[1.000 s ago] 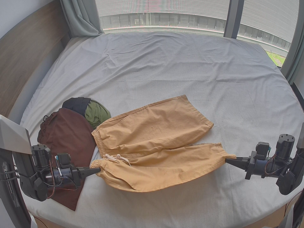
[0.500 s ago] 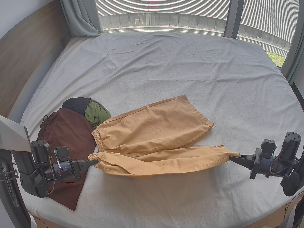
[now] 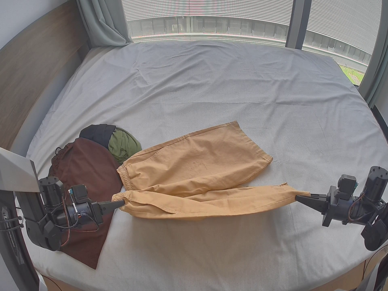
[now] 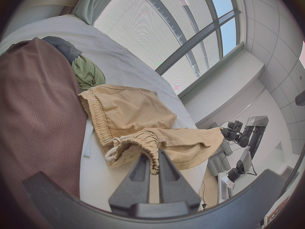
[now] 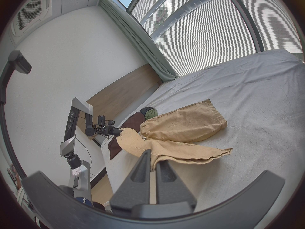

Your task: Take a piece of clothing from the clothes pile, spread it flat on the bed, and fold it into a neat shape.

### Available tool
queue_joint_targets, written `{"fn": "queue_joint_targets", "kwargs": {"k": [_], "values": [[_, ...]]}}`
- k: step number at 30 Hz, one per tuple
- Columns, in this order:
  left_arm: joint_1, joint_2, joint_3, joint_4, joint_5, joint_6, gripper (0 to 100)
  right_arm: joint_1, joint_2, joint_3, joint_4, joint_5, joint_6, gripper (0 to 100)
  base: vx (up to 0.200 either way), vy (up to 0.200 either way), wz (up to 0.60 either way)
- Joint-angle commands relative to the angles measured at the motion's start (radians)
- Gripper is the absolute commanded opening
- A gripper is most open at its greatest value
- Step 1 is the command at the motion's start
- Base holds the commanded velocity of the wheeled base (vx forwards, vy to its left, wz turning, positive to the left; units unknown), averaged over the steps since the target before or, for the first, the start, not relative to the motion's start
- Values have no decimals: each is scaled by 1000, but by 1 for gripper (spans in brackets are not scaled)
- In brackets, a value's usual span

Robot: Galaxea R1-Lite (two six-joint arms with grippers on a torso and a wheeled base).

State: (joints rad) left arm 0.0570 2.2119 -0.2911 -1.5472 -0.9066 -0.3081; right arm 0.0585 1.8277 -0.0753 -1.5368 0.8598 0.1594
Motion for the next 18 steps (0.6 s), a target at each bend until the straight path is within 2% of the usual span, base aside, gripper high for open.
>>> {"fn": "queue_joint_targets", "kwargs": {"k": [1,18], "values": [[3,0,-2,-1,0,0,0,0,-5,-21,-2,-1,17,0,0,0,0],[12,-14,-3,-1,-2,-2,0,24,48,-153,-2,-36,68,0,0,0,0]]}}
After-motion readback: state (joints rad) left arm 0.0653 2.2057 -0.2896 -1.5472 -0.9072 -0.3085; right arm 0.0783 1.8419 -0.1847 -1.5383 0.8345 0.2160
